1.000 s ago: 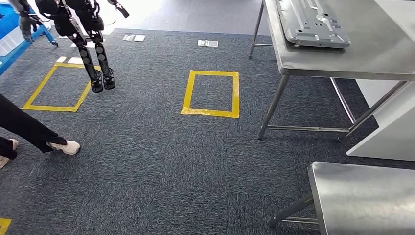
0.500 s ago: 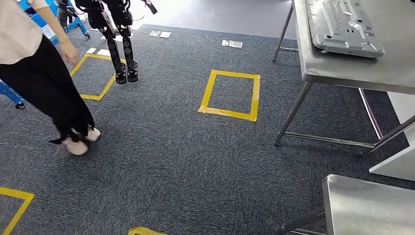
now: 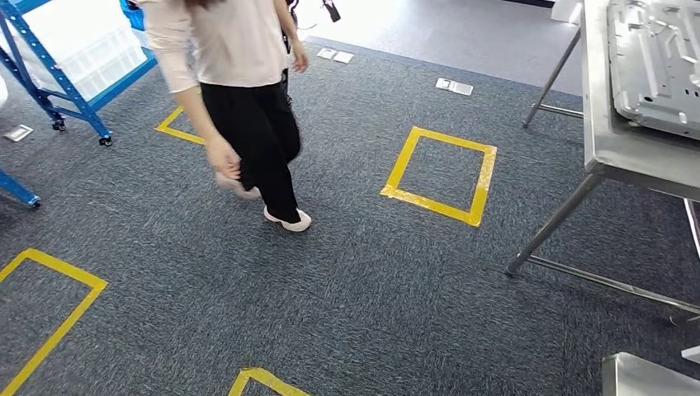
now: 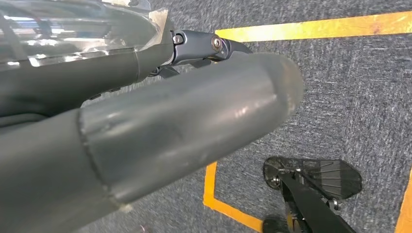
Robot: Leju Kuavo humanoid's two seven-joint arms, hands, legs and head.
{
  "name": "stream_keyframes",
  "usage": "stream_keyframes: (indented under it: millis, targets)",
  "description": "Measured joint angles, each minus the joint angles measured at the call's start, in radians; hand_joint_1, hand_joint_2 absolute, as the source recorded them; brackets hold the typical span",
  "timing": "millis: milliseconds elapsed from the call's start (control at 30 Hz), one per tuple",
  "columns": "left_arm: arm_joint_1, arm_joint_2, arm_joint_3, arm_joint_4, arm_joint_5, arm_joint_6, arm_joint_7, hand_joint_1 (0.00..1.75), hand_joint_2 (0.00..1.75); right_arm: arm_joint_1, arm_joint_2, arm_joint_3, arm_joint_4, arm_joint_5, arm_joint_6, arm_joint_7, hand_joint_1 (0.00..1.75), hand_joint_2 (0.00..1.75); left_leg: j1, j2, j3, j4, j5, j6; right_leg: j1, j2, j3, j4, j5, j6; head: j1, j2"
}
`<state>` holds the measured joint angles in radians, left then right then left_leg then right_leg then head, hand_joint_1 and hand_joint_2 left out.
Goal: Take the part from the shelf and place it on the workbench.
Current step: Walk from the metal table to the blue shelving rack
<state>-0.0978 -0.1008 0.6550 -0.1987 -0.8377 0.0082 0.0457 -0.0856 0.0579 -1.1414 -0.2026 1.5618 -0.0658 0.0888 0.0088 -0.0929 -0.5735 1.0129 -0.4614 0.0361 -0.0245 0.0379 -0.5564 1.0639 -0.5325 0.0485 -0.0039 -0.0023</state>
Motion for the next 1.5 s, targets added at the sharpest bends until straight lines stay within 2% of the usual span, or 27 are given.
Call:
stream_keyframes:
  millis: [67, 133, 200, 267, 333, 367, 400, 433, 500, 567, 633, 667, 700, 733, 800, 867, 900, 933, 1000, 1067, 1167, 1233, 1300, 1367, 1400, 1433, 1500]
  targets:
    - [0.001, 0.000, 0.000, 0.000, 0.000, 0.002, 0.000, 0.00, 0.00, -0.002, 0.001, 0.001, 0.000, 0.000, 0.002, 0.000, 0.00, 0.00, -0.003, -0.016, -0.002, -0.001, 0.000, -0.012, 0.003, 0.014, 0.020, -0.047, 0.018, -0.013, 0.000, 0.000]
    - [0.006, 0.001, 0.000, 0.000, 0.000, 0.004, 0.000, 0.00, 0.00, -0.006, 0.002, 0.001, 0.000, 0.000, 0.003, 0.000, 0.00, 0.00, -0.001, -0.022, -0.006, -0.002, 0.001, -0.023, 0.005, -0.002, 0.025, -0.050, 0.024, -0.031, -0.001, 0.000]
    - [0.009, 0.002, 0.000, 0.000, 0.000, 0.005, 0.000, 0.00, 0.00, -0.006, 0.002, 0.002, 0.000, 0.000, 0.004, 0.000, 0.00, 0.00, 0.001, 0.015, -0.022, 0.030, -0.021, -0.031, 0.002, -0.020, 0.026, -0.052, 0.029, -0.046, -0.004, 0.000]
    - [0.008, 0.001, 0.000, 0.000, 0.000, 0.005, 0.000, 0.00, 0.00, -0.002, 0.001, 0.002, 0.000, 0.000, 0.004, 0.000, 0.00, 0.00, 0.002, 0.067, -0.072, 0.137, -0.083, -0.037, 0.006, -0.043, 0.026, -0.053, 0.028, -0.060, -0.009, 0.000]
    - [0.008, 0.000, 0.000, 0.000, 0.000, 0.005, 0.000, 0.00, 0.00, 0.001, 0.001, 0.002, 0.000, 0.000, 0.005, 0.000, 0.00, 0.00, 0.003, 0.083, -0.131, 0.258, -0.133, -0.040, 0.014, -0.069, 0.025, -0.053, 0.026, -0.067, -0.011, 0.000]
    - [0.009, 0.000, 0.000, 0.000, 0.000, 0.005, 0.000, 0.00, 0.00, 0.001, 0.001, 0.002, 0.000, 0.000, 0.005, 0.000, 0.00, 0.00, 0.003, 0.086, -0.143, 0.282, -0.134, -0.040, 0.016, -0.082, 0.025, -0.053, 0.025, -0.068, -0.011, 0.000]
    - [0.010, 0.000, 0.000, 0.000, 0.001, 0.005, 0.000, 0.00, 0.00, 0.000, 0.001, 0.002, 0.000, 0.000, 0.006, 0.000, 0.00, 0.00, 0.003, 0.089, -0.135, 0.267, -0.117, -0.038, 0.018, -0.092, 0.025, -0.053, 0.024, -0.069, -0.011, 0.000]
    - [0.010, 0.001, 0.000, 0.000, 0.001, 0.005, 0.000, 0.00, 0.00, -0.001, 0.002, 0.002, 0.000, 0.000, 0.006, 0.000, 0.00, 0.00, 0.002, 0.096, -0.108, 0.216, -0.087, -0.035, 0.019, -0.103, 0.027, -0.053, 0.023, -0.070, -0.011, 0.000]
    - [0.009, 0.001, 0.000, 0.000, 0.001, 0.005, 0.000, 0.00, 0.00, -0.002, 0.003, 0.002, 0.000, 0.000, 0.007, 0.000, 0.00, 0.00, -0.003, 0.137, -0.035, 0.084, -0.035, -0.025, 0.026, -0.121, 0.032, -0.052, 0.018, -0.069, -0.011, 0.000]
    - [0.006, 0.002, 0.000, 0.000, 0.001, 0.005, 0.000, 0.00, 0.00, -0.003, 0.003, 0.003, 0.000, 0.000, 0.007, 0.000, 0.00, 0.00, -0.010, 0.163, -0.001, 0.016, -0.019, -0.016, 0.031, -0.138, 0.036, -0.052, 0.013, -0.063, -0.009, 0.000]
    - [0.006, 0.002, 0.000, 0.000, 0.001, 0.005, -0.001, 0.00, 0.00, -0.006, 0.004, 0.005, 0.000, 0.000, 0.007, 0.000, 0.00, 0.00, -0.013, 0.143, 0.000, 0.007, -0.016, -0.008, 0.033, -0.154, 0.040, -0.054, 0.009, -0.055, -0.008, 0.000]
    - [0.007, 0.002, 0.000, 0.000, 0.001, 0.006, -0.001, 0.00, 0.00, -0.007, 0.004, 0.007, 0.000, 0.000, 0.007, 0.000, 0.00, 0.00, -0.011, 0.133, 0.003, 0.000, -0.011, -0.003, 0.032, -0.148, 0.039, -0.049, 0.004, -0.050, -0.008, 0.000]
    - [0.007, 0.001, 0.000, 0.000, 0.001, 0.006, -0.001, 0.00, 0.00, -0.008, 0.004, 0.008, 0.000, 0.000, 0.007, 0.000, 0.00, 0.00, -0.008, 0.122, 0.006, -0.006, -0.005, 0.003, 0.031, -0.128, 0.032, -0.031, -0.007, -0.047, -0.007, 0.000]
    - [0.006, 0.001, 0.000, 0.000, 0.001, 0.006, -0.001, 0.00, 0.00, -0.007, 0.004, 0.009, 0.000, 0.000, 0.007, 0.000, 0.00, 0.00, -0.004, 0.111, 0.008, -0.013, 0.000, 0.007, 0.029, -0.101, 0.015, 0.007, -0.027, -0.045, -0.006, 0.000]
    - [0.004, 0.001, 0.000, 0.000, 0.000, 0.006, -0.001, 0.00, 0.00, -0.003, 0.005, 0.010, 0.000, 0.000, 0.007, 0.000, 0.00, 0.00, -0.001, 0.087, 0.006, -0.015, 0.005, 0.012, 0.022, -0.053, -0.043, 0.132, -0.082, -0.046, -0.004, 0.000]
    - [0.003, 0.001, 0.000, 0.000, 0.000, 0.006, -0.001, 0.00, 0.00, 0.000, 0.004, 0.010, 0.000, 0.000, 0.007, 0.000, 0.00, 0.00, 0.000, 0.058, 0.005, -0.015, 0.006, 0.012, 0.015, -0.044, -0.088, 0.225, -0.109, -0.038, -0.004, 0.000]
    - [0.004, 0.001, 0.000, 0.000, 0.000, 0.006, -0.001, 0.00, 0.00, 0.001, 0.004, 0.010, 0.000, 0.000, 0.007, 0.000, 0.00, 0.00, 0.002, 0.044, 0.005, -0.014, 0.006, 0.010, 0.011, -0.042, -0.089, 0.221, -0.099, -0.028, -0.004, 0.000]
    - [0.005, 0.001, 0.000, 0.000, 0.000, 0.006, -0.001, 0.00, 0.00, 0.000, 0.003, 0.011, 0.000, 0.000, 0.007, 0.000, 0.00, 0.00, 0.004, 0.031, 0.006, -0.012, 0.005, 0.007, 0.004, -0.039, -0.070, 0.175, -0.072, -0.016, -0.004, 0.000]
    - [0.005, 0.001, 0.000, 0.000, 0.000, 0.006, -0.001, 0.00, 0.00, 0.000, 0.003, 0.012, 0.001, 0.000, 0.008, 0.000, 0.00, 0.00, 0.007, 0.005, 0.003, -0.003, 0.001, -0.006, -0.008, -0.008, -0.014, 0.043, -0.014, 0.007, -0.002, 0.000]
    - [0.005, 0.002, 0.000, 0.000, 0.000, 0.006, -0.001, 0.00, 0.00, -0.001, 0.005, 0.014, 0.001, 0.000, 0.008, 0.000, 0.00, 0.00, 0.006, -0.013, -0.003, 0.004, -0.002, -0.022, -0.011, 0.016, 0.013, -0.027, 0.012, 0.001, 0.001, 0.000]
    - [0.008, 0.004, 0.000, 0.000, 0.000, 0.006, -0.001, 0.00, 0.00, -0.002, 0.005, 0.018, 0.002, 0.001, 0.008, 0.000, 0.00, 0.00, 0.010, -0.025, -0.010, 0.005, -0.001, -0.035, -0.008, -0.002, 0.019, -0.031, 0.016, -0.028, 0.001, 0.000]
    - [0.009, 0.005, 0.000, 0.000, 0.000, 0.006, -0.001, 0.00, 0.00, -0.002, 0.006, 0.020, 0.002, 0.001, 0.008, 0.000, 0.00, 0.00, 0.012, 0.011, -0.031, 0.049, -0.031, -0.039, -0.006, -0.021, 0.020, -0.033, 0.020, -0.043, -0.002, 0.000]
    - [0.008, 0.005, 0.000, 0.000, 0.000, 0.006, -0.001, 0.00, 0.00, 0.000, 0.006, 0.021, 0.002, 0.001, 0.008, 0.000, 0.00, 0.00, 0.010, 0.063, -0.089, 0.172, -0.097, -0.041, 0.003, -0.043, 0.019, -0.034, 0.019, -0.055, -0.005, 0.000]
    - [0.007, 0.005, 0.000, 0.000, 0.000, 0.006, -0.001, 0.00, 0.00, 0.003, 0.005, 0.021, 0.002, 0.001, 0.008, 0.000, 0.00, 0.00, 0.010, 0.083, -0.144, 0.284, -0.139, -0.039, 0.012, -0.070, 0.019, -0.033, 0.015, -0.062, -0.005, 0.000]
    - [0.008, 0.005, 0.000, 0.000, 0.000, 0.006, -0.001, 0.00, 0.00, 0.003, 0.005, 0.021, 0.002, 0.001, 0.008, 0.000, 0.00, 0.00, 0.010, 0.087, -0.148, 0.292, -0.132, -0.036, 0.016, -0.083, 0.020, -0.033, 0.014, -0.064, -0.005, 0.000]
    - [0.009, 0.005, 0.000, 0.000, 0.000, 0.006, -0.001, 0.00, 0.00, 0.003, 0.005, 0.022, 0.002, 0.001, 0.008, 0.000, 0.00, 0.00, 0.008, 0.091, -0.131, 0.260, -0.109, -0.030, 0.019, -0.094, 0.022, -0.033, 0.012, -0.066, -0.005, 0.000]
    - [0.008, 0.006, 0.000, 0.000, 0.000, 0.006, -0.001, 0.00, 0.00, 0.000, 0.006, 0.022, 0.002, 0.001, 0.008, 0.000, 0.00, 0.00, -0.003, 0.122, -0.061, 0.133, -0.050, -0.012, 0.025, -0.115, 0.027, -0.034, 0.009, -0.069, -0.005, 0.000]
